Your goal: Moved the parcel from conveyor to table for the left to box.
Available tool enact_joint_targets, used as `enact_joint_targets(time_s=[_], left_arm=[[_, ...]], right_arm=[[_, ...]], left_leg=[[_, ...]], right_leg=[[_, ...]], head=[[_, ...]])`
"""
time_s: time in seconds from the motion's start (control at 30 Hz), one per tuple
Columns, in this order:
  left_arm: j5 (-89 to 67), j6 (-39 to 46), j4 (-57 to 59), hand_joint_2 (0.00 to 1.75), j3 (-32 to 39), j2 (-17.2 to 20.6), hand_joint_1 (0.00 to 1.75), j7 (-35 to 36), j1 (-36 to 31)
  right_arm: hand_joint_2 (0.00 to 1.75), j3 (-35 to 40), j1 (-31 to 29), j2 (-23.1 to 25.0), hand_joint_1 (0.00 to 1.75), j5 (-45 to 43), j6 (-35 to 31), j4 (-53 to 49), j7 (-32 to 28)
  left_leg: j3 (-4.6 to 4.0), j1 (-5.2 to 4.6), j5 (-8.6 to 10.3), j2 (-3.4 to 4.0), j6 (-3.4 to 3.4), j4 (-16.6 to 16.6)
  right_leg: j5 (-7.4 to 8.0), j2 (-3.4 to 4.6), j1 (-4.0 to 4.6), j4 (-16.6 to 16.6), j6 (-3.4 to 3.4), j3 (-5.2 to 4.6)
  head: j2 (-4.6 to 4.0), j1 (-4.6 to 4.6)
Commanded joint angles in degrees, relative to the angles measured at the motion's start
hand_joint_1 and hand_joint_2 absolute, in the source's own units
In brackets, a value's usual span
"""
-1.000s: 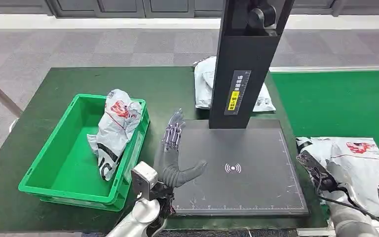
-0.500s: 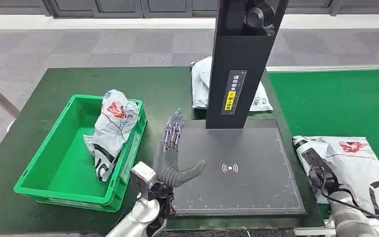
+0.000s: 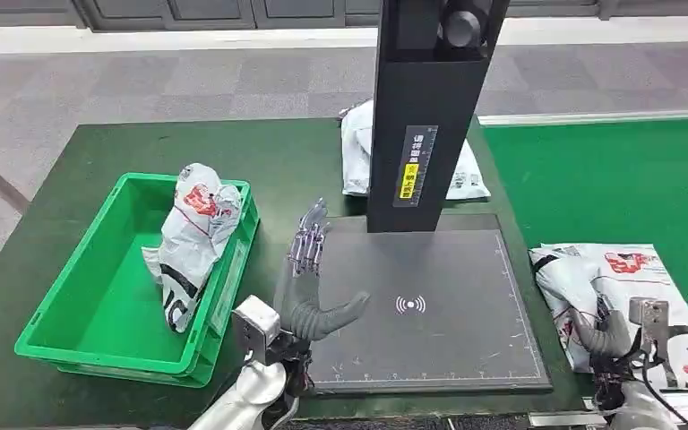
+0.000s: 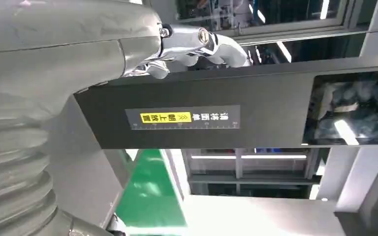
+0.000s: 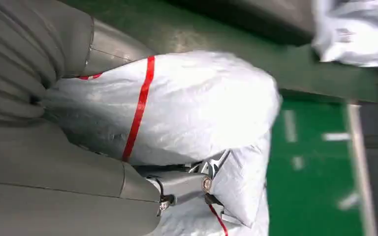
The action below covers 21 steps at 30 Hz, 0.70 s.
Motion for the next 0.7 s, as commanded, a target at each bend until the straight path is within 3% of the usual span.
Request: enact_joint_targets(time_s=[0.03, 0.13, 0.23, 0.3, 0.43, 0.63, 0.7], left_arm=[[-0.27, 0.85, 1.01, 1.75, -0.05, 2.99, 0.00, -0.03, -0.07], [-0.08, 1.10, 1.22, 1.75, 0.04, 2.95, 0.00, -0.26, -0.19], [-0.08, 1.10, 1.22, 1.75, 0.04, 2.95, 0.00, -0.26, -0.19], [0.09, 1.25, 1.46, 1.75, -0.05, 2.74, 0.00, -0.28, -0.40], [0.56, 1.24, 2.27, 1.75, -0.34, 2.51, 0.00, -0.31, -0.89], [2.22, 0.79, 2.81, 1.75, -0.63, 2.42, 0.00, -0.39, -1.42], [2.22, 0.79, 2.81, 1.75, -0.63, 2.42, 0.00, -0.39, -1.42]], right_arm=[[1.75, 4.43, -2.32, 6.41, 1.75, -6.74, -1.53, -5.32, -2.83], [1.75, 10.99, -1.00, 7.04, 1.75, -14.32, -4.08, -10.91, -2.83], [1.75, 10.99, -1.00, 7.04, 1.75, -14.32, -4.08, -10.91, -2.83], [1.75, 14.95, 0.45, 7.22, 1.75, -20.52, -5.31, -15.53, -2.83], [1.75, 16.68, 2.06, 8.12, 1.75, -32.57, -0.71, -23.51, -2.83], [1.75, 21.13, 2.10, 6.91, 1.75, -45.09, 6.44, -21.98, -2.83], [1.75, 21.13, 2.10, 6.91, 1.75, -45.09, 6.44, -21.98, -2.83]], left_leg=[[0.00, -0.07, 0.13, 0.11, -0.07, -0.29], [-0.07, -0.07, 0.13, 0.20, -0.15, -0.34], [-0.16, -0.10, 0.20, 0.15, -0.16, -0.41], [-0.32, -0.11, 0.31, 0.09, -0.26, -0.41], [-0.69, -0.21, 0.42, 0.02, -0.42, -0.36], [-1.36, -0.67, 0.70, -0.34, -0.28, -0.34], [-1.50, -0.77, 0.74, -0.50, -0.35, -0.33]], right_leg=[[0.08, 0.10, -0.08, -0.05, -0.10, -0.20], [0.04, 0.20, -0.07, 0.10, -0.16, -0.40], [0.02, 0.15, -0.10, 0.17, -0.24, -0.55], [0.01, 0.09, -0.12, 0.23, -0.29, -0.68], [0.03, 0.01, -0.24, 0.40, -0.36, -1.07], [0.00, -0.44, -0.66, 0.75, -0.40, -1.77], [-0.03, -0.56, -0.77, 0.85, -0.41, -1.94]], head=[[0.00, 0.00], [0.00, 0.00], [0.00, 0.00], [0.00, 0.00], [0.00, 0.00], [0.00, 0.00], [0.00, -0.04]])
